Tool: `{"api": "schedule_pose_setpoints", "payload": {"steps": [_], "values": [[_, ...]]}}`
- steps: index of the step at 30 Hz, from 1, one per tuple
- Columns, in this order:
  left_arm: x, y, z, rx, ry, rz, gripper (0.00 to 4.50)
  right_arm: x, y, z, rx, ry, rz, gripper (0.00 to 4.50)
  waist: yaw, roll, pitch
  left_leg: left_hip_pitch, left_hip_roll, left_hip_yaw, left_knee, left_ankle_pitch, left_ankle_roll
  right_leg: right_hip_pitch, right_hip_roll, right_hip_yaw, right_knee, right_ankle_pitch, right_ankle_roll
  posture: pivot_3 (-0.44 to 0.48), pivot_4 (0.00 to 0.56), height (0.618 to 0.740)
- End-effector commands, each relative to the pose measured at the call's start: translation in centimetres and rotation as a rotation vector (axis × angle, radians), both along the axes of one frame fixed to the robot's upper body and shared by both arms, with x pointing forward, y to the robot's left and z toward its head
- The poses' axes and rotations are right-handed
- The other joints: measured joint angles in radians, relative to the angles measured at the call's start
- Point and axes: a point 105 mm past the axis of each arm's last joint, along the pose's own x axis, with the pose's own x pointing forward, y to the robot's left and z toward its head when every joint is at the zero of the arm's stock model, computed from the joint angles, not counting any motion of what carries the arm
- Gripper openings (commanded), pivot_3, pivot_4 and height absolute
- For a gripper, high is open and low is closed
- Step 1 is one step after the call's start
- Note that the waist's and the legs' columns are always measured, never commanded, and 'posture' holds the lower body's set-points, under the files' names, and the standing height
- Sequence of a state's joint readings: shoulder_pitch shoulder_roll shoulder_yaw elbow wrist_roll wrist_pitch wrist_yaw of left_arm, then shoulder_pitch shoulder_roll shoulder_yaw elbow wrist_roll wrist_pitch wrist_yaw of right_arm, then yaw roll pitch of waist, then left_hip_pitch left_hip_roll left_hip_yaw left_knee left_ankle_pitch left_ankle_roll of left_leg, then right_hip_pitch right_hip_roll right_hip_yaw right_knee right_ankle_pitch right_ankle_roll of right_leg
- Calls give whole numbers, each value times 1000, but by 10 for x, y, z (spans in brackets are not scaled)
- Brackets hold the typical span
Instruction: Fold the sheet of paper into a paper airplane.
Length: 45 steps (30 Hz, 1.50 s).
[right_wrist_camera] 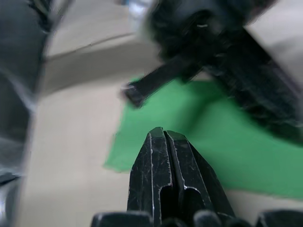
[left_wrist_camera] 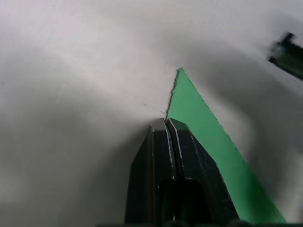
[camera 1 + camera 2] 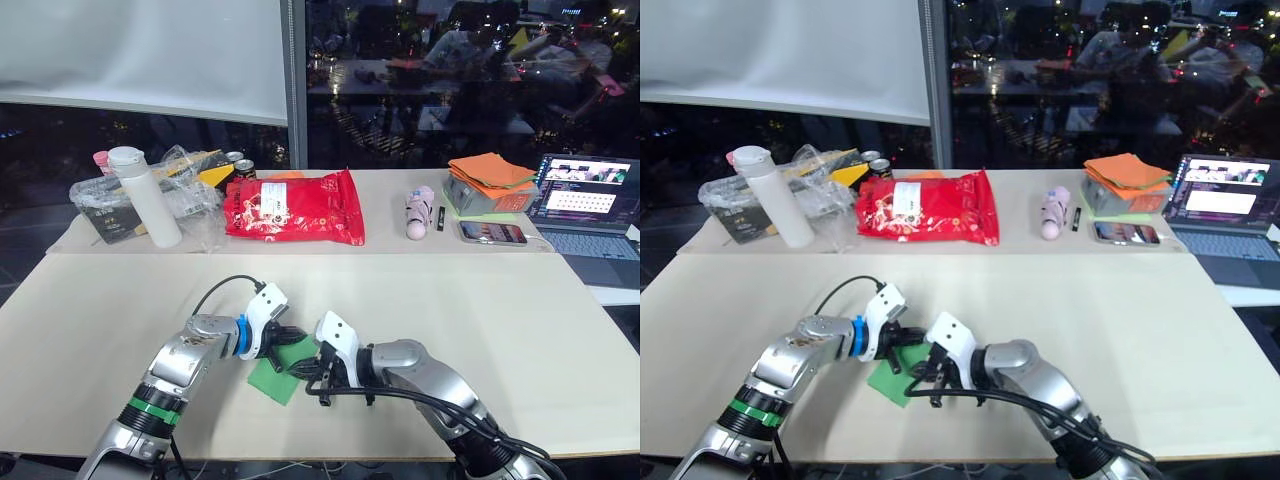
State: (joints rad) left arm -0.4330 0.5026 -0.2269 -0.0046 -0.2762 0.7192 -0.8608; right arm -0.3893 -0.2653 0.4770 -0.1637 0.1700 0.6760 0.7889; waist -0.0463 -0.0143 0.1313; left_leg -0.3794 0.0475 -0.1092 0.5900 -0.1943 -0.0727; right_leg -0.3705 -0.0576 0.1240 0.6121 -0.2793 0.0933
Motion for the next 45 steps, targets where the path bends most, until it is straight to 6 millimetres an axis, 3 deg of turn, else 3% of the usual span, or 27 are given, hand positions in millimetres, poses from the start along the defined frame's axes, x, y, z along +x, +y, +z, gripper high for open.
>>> {"api": "schedule_pose_setpoints", "payload": {"steps": [1, 6, 20, 23, 33, 45], "values": [[6, -6, 7, -18, -44, 8, 41, 15, 2, -9, -42, -65, -41, 0, 1, 0, 0, 0, 0, 0, 0, 0, 0, 0, 0, 0, 0, 0, 0, 0, 150, 732], [18, -21, 8, -58, -63, -15, 41, 17, 0, -27, -85, -43, -35, 0, 2, 0, 0, 1, 0, 0, 0, 0, 0, 1, 0, 0, 0, 0, 0, 0, 150, 732], [31, -48, 7, -76, -97, -140, 41, 15, -11, -33, -95, -13, -77, 0, 2, 2, -2, 1, 0, 0, 1, 0, 0, 2, 0, 0, 0, 0, 0, 0, 150, 732], [24, -40, -2, -55, -66, -161, 41, 15, -12, -34, -100, -12, -82, 0, 1, 2, -2, 1, 0, 0, 1, 0, 0, 2, 0, 0, 0, 0, 0, 0, 150, 732], [5, 14, -20, 56, -36, -127, 41, 18, -11, -34, -110, -16, -59, 0, -8, 4, -4, 4, 0, 0, 0, 0, 0, 3, 0, 0, 1, 0, 0, 0, 150, 732], [-12, 47, -19, 61, -31, -17, 41, 18, -8, -34, -112, -18, -23, 0, -23, 4, -5, 6, 0, 0, 0, 0, 0, 3, 0, 0, 3, -1, -1, 0, 150, 732]]}}
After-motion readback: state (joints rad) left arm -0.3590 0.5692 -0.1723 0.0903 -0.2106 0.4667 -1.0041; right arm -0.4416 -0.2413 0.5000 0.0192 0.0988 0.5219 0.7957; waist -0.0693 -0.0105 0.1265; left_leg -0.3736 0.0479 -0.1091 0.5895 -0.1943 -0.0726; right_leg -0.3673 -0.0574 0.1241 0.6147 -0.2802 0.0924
